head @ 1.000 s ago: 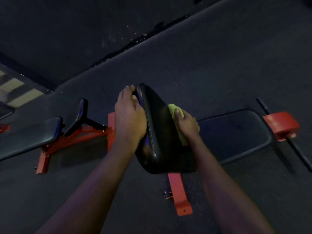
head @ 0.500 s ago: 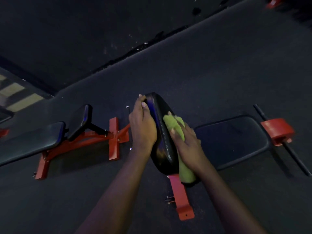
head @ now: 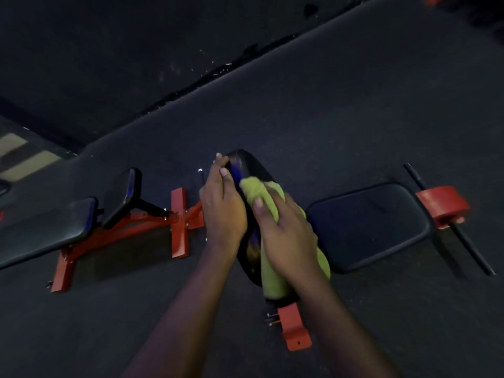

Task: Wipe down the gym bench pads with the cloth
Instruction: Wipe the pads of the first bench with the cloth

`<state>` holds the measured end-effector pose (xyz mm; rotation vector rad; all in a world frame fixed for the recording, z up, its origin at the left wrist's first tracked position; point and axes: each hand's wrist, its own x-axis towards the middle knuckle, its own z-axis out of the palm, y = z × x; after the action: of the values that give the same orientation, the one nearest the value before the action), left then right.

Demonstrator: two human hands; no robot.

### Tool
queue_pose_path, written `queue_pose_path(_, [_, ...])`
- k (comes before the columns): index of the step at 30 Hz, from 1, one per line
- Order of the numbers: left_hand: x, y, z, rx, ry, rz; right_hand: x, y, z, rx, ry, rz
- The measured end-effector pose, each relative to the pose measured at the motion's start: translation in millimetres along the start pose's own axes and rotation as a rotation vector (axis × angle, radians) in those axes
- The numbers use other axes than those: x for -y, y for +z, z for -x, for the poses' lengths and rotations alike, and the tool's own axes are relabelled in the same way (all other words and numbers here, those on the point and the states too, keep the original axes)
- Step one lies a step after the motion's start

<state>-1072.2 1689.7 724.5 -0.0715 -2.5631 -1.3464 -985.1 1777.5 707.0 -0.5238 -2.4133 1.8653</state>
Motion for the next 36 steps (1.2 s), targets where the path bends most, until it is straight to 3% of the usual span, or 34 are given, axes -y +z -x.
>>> queue_pose_path(5, [-0.1,-3.5,1.8,0.021,-0.006,-0.004,-31.4,15.5,-115.4,0.069,0.215,-0.137])
queue_pose_path(10, [-2.9,-1.8,0.4,0.045,-0.024,-0.048,-65.1,6.8,-7.2,0.01,0.128,-0.275])
queue_pose_path(12, [-6.1,-1.4,0.5,0.063,-0.025,-0.065,-85.8,7.8,-4.9,0.007,0.148,-0.327])
queue_pose_path(17, [-11.4,-1.6,0.6,0.087,0.0,-0.129,-139.3,29.4,-109.0,0.083,0.316,-0.143])
queue_pose_path(23, [-13.4,-1.8,2.9,0.11,0.012,-0.134,-197.7,41.6,-173.2,0.143,0.401,-0.136])
queue_pose_path(32, [-19.6,-2.6,1.7,0.115,0.045,-0.189,-276.7,19.7,-53.3,-0.047,0.707,-0.287])
queue_pose_path(36, [-10.4,-4.5,-2.6,0.159,0.084,-0.27,-259.1,15.0,1.5,-0.246,0.678,-0.44])
